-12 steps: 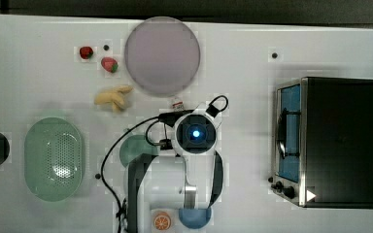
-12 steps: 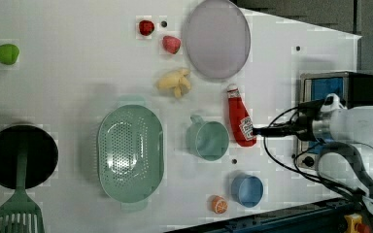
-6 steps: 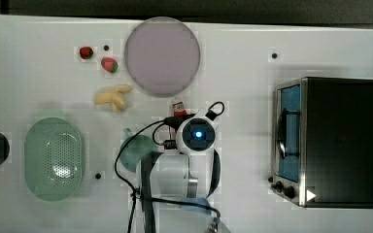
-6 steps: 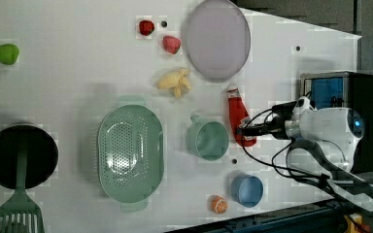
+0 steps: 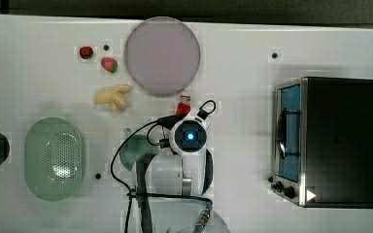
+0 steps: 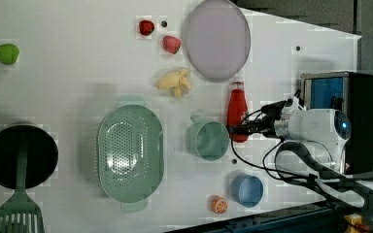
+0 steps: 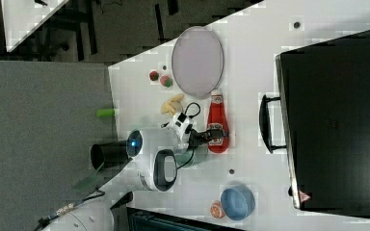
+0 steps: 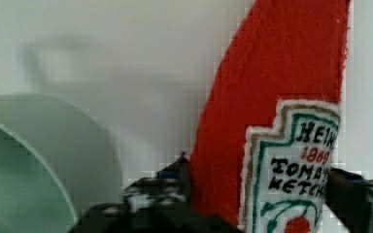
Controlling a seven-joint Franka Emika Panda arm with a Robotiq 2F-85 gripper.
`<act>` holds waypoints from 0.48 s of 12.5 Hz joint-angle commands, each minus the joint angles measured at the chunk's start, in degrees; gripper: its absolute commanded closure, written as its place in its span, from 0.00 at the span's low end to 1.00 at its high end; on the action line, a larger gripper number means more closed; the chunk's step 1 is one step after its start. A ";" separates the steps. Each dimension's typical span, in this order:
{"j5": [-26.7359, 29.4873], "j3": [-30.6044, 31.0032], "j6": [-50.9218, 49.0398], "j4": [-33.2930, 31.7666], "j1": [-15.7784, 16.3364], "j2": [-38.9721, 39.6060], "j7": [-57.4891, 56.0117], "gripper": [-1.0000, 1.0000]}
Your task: Pick Ketchup from the table and place it in strainer.
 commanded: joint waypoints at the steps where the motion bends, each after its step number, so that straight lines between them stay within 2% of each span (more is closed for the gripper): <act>1: -0.04 -0.68 0.86 1.17 -0.40 -0.80 -1.67 0.40; 4: -0.04 -0.62 -0.32 2.45 -0.40 -4.44 -1.67 0.40; 6: -0.04 -0.39 -5.41 3.59 -0.38 -9.67 -1.48 0.40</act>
